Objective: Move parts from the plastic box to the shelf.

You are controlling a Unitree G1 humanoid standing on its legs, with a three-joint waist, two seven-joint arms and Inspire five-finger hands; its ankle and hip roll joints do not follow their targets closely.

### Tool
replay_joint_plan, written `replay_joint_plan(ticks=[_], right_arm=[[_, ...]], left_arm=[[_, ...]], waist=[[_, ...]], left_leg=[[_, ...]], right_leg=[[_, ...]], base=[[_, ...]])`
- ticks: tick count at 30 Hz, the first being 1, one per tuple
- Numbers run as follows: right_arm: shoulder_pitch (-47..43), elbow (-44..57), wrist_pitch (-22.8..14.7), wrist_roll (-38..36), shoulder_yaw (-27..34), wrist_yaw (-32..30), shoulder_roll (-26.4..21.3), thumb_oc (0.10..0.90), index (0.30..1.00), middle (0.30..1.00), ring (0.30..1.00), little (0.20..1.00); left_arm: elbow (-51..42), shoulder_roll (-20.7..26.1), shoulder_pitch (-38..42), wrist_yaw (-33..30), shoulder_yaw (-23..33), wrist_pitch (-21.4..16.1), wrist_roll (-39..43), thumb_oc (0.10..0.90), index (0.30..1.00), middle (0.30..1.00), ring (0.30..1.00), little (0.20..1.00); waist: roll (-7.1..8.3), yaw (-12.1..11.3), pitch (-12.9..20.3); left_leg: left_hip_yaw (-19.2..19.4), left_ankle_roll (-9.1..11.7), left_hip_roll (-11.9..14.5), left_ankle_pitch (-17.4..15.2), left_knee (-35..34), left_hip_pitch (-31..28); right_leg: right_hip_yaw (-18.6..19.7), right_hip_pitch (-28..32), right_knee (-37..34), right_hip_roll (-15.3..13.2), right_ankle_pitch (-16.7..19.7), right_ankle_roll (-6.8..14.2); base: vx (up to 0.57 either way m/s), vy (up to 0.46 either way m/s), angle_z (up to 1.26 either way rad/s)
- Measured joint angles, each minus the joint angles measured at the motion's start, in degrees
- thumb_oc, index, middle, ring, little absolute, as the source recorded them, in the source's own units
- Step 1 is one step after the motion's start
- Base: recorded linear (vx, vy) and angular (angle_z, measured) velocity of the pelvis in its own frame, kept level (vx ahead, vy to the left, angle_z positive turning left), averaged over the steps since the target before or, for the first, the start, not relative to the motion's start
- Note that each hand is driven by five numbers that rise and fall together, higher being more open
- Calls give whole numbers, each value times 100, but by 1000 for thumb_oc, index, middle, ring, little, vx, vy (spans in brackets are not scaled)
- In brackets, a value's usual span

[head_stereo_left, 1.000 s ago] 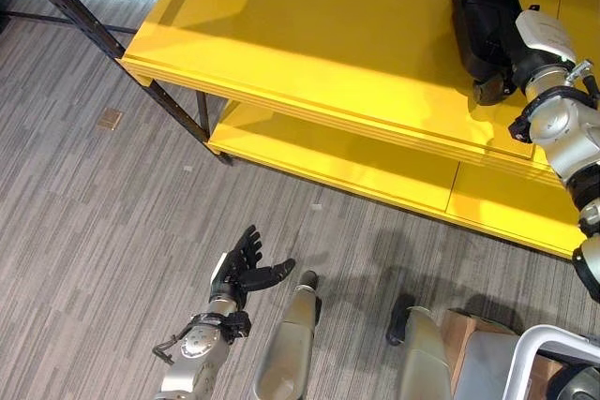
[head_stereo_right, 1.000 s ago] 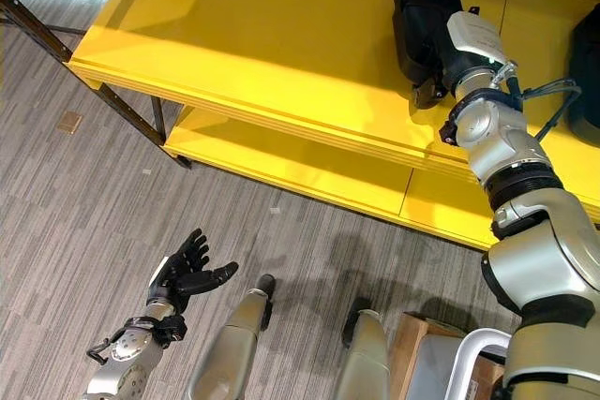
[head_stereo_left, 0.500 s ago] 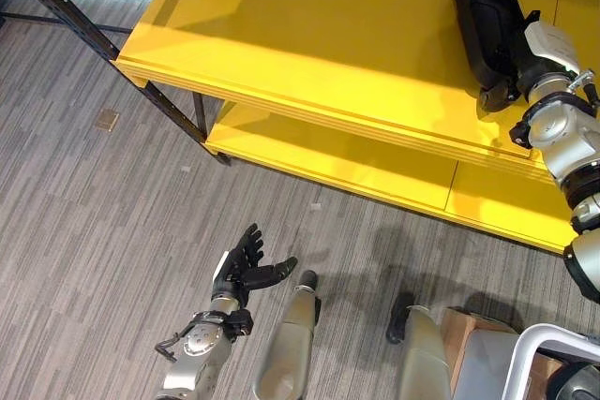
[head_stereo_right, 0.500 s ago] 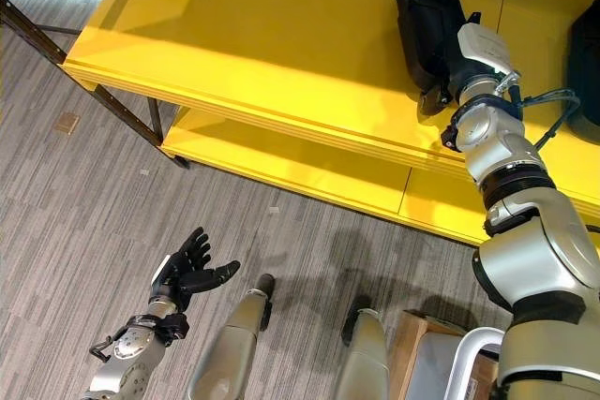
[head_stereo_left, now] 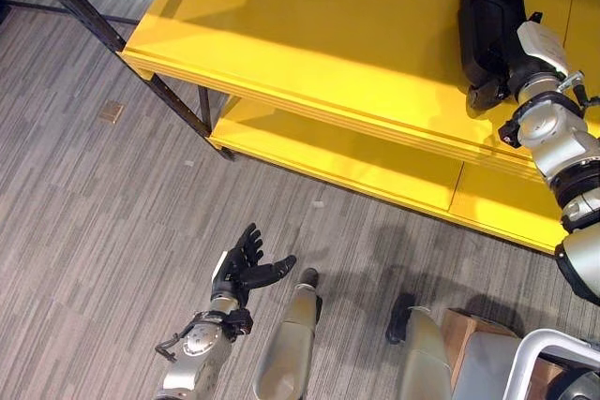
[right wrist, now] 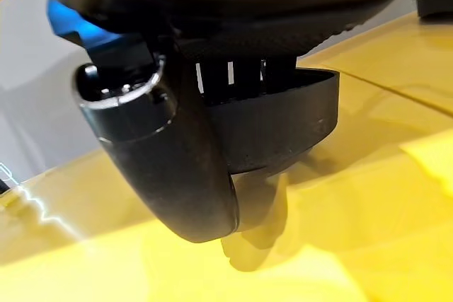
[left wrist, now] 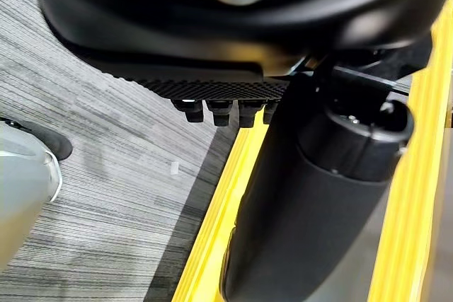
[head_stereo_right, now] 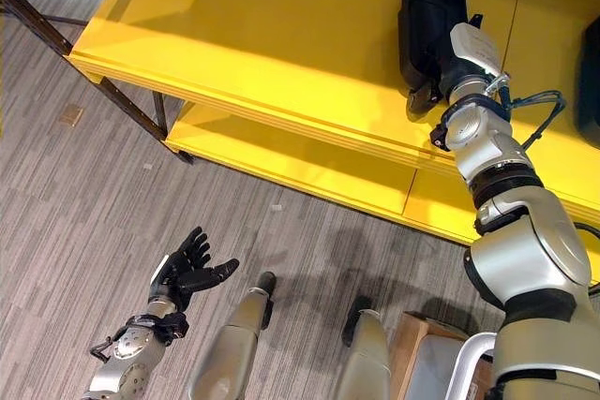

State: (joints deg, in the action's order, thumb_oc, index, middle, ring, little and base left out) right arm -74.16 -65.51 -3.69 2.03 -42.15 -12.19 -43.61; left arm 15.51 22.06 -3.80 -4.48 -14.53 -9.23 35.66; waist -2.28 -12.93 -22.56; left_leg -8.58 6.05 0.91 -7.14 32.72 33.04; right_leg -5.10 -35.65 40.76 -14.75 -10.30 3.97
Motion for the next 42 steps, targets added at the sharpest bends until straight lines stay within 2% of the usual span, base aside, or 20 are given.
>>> replay_joint_plan(ticks=[10, 11, 12, 13, 27, 30, 35, 42], right_arm=[[-276, -239, 27, -1, -15, -30, 80, 406, 308, 308, 308, 308], [-288, -238, 26, -2, -15, -35, 80, 488, 424, 424, 424, 424], [-291, -238, 25, -2, -15, -36, 80, 663, 668, 668, 668, 668], [-292, -238, 26, -3, -15, -36, 81, 900, 1000, 1000, 1000, 1000], [-293, -151, 21, -399, -14, -22, 167, 900, 1000, 1000, 1000, 1000], [-293, 57, 15, -564, 21, -28, 170, 900, 1000, 1000, 1000, 1000], [-289, 264, 7, -901, 21, 5, 321, 900, 1000, 1000, 1000, 1000], [-285, 862, -12, -904, 17, 64, 392, 900, 1000, 1000, 1000, 1000]], left_arm=[[-9, 13, 85, -4, -161, -52, 6, 900, 1000, 1000, 1000, 1000], [-9, 13, 85, -1, -194, -52, 6, 900, 1000, 1000, 1000, 1000], [-9, 13, 84, 4, -219, -52, 6, 900, 1000, 1000, 1000, 1000], [-9, 13, 83, 9, -222, -52, 6, 900, 1000, 1000, 1000, 1000], [-8, 17, 104, -15, -216, -79, 11, 900, 1000, 1000, 1000, 1000], [-8, 17, 108, -19, -216, -83, 11, 900, 1000, 1000, 1000, 1000], [0, 17, 191, -31, -213, -85, 11, 900, 1000, 1000, 1000, 1000], [10, 17, 199, -100, -208, -88, 11, 900, 1000, 1000, 1000, 1000]], waist=[[-17, -149, 4], [-17, -149, 4], [-17, -151, 4], [-17, -149, 4], [-16, -134, 3], [-16, -127, 3], [-15, -39, 3], [1, 39, -6]], left_leg=[[-132, 14, -84, -7, 18, 53], [-134, 14, -87, -7, 19, 57], [-135, 14, -87, -6, 19, 57], [-135, 13, -89, -7, 20, 59], [-123, 11, -88, -8, 30, 80], [-106, 68, -97, 30, 44, 126], [-104, 28, -55, 6, 102, 189], [-92, 18, 10, 0, 115, 190]], right_leg=[[-94, -13, 108, -68, -100, 0], [-98, -15, 110, -77, -109, -6], [-98, -14, 114, -84, -115, -6], [-98, -14, 119, -92, -123, 1], [-78, -49, 115, -89, -130, 6], [-27, -128, 119, -64, -49, 28], [-15, -172, 121, -38, -47, 15], [5, -182, 105, 47, -25, -40]], base=[[32, 6, 7], [7, 0, 4], [7, 1, 3], [0, 0, 0], [-7, 2, 0], [-66, 18, -7], [-3, 3, -2], [-4, -12, -4]])
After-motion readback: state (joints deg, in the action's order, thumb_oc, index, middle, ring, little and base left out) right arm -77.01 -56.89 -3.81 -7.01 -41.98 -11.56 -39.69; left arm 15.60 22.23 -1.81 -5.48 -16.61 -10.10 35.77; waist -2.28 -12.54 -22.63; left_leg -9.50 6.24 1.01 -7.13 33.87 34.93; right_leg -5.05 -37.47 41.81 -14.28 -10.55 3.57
